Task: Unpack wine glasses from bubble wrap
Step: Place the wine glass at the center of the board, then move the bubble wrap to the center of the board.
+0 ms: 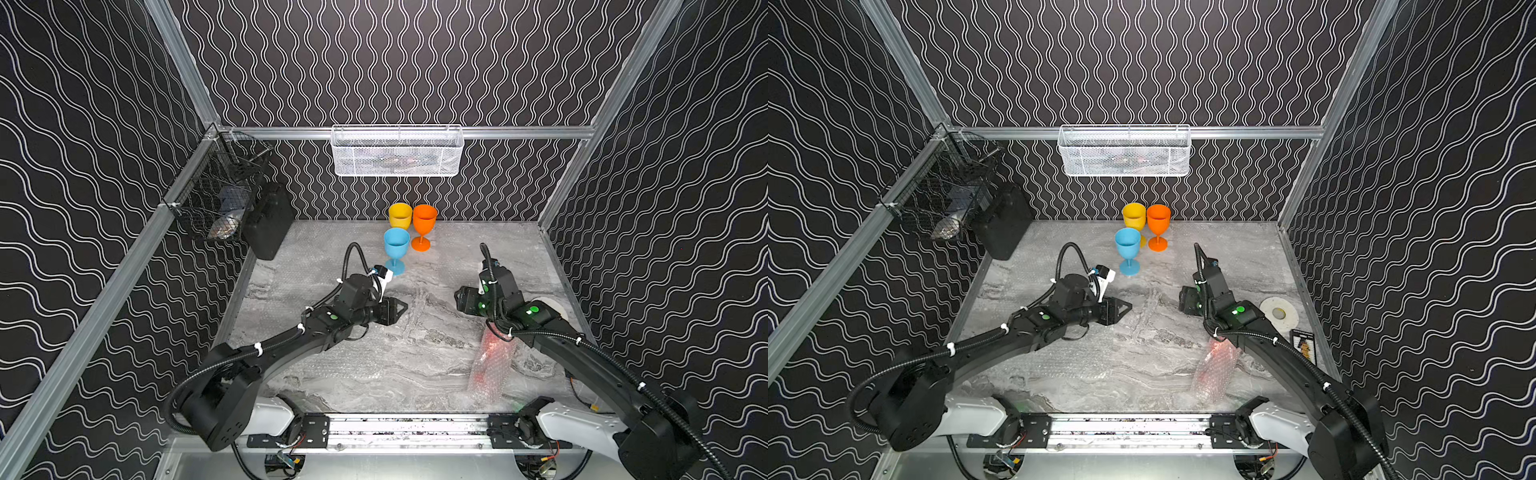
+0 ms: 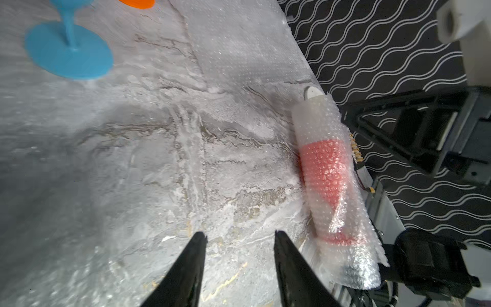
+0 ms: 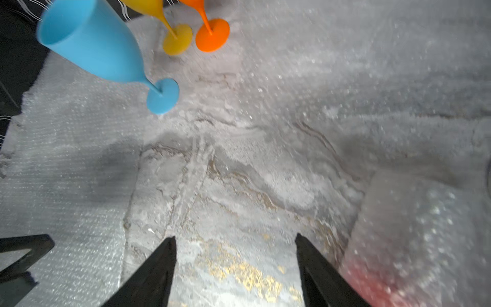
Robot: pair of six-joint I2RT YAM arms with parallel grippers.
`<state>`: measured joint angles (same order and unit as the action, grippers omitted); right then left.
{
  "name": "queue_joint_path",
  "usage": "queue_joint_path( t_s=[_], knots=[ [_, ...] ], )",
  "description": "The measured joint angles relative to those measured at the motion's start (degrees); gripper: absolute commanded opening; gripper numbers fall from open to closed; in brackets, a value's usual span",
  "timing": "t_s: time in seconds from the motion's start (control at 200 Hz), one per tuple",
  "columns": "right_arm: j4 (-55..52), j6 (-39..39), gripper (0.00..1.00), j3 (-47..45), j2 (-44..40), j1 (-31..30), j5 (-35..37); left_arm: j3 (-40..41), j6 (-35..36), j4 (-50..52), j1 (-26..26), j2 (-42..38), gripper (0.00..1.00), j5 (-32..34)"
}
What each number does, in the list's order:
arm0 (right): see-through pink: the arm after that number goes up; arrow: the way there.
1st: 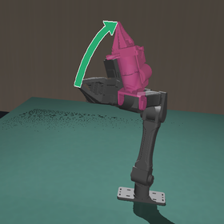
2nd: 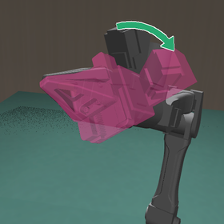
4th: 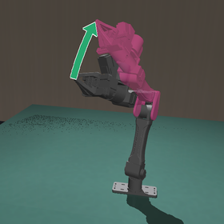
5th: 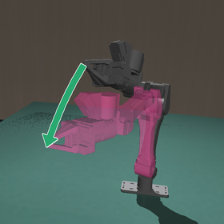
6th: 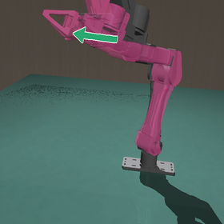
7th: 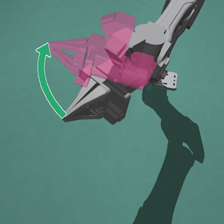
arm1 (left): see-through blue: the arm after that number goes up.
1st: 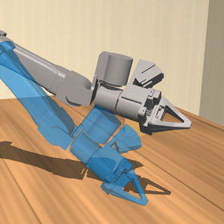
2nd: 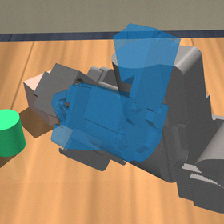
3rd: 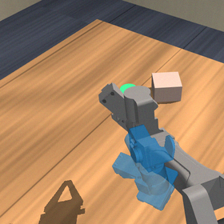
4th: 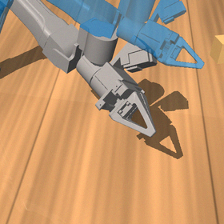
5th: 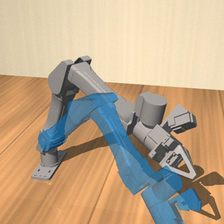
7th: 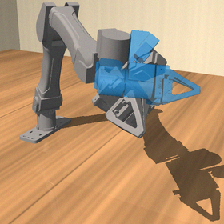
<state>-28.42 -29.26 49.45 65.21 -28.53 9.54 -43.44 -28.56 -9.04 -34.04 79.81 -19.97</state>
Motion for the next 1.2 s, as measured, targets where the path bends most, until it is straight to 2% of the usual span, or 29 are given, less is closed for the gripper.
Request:
queue_joint_path(
  t_s=[0.245, 0.45, 0.656, 0.881, 0.991, 1.076, 1.156, 1.196],
  knots=[
    [-17.1, -7.2, 0.73, 2.8, 0.5, 5.9, -1.5, -5.7, -0.2, -3.4, -5.4, 8.4, 0.40, -4.3],
    [-27.5, -11.3, 0.69, 3.3, -1.9, 7.8, -2.5, -10.8, -0.2, -4.4, -9.3, 13.9, 0.40, -6.3],
    [-31.8, -13.5, 0.62, 2.1, -1.3, 8.7, -2.8, -14.3, -0.2, -4.7, -12.8, 18.8, 0.40, -8.4],
    [-32.3, -13.6, 0.59, 0.2, -0.4, 9.2, -3.0, -17.9, -0.2, -4.6, -15.5, 22.2, 0.41, -9.8],
    [-32.3, -13.6, 0.53, -0.5, 0.5, 9.2, -4.2, -18.8, -0.2, -4.3, -15.8, 23.6, 0.41, -10.2],
    [-32.2, -13.5, 0.41, -1.2, 0.5, 9.2, -4.5, -19.2, -0.2, -4.2, -16.0, 24.1, 0.42, -10.3],
    [-31.9, -13.4, 0.39, -1.5, 0.6, 9.2, -5.4, -19.5, -0.2, -4.2, -16.1, 24.1, 0.42, -10.3],
    [-31.6, -13.3, 0.29, -1.6, 0.9, 9.2, -5.7, -19.6, -0.2, -4.2, -16.1, 24.1, 0.42, -10.3]
  ],
)
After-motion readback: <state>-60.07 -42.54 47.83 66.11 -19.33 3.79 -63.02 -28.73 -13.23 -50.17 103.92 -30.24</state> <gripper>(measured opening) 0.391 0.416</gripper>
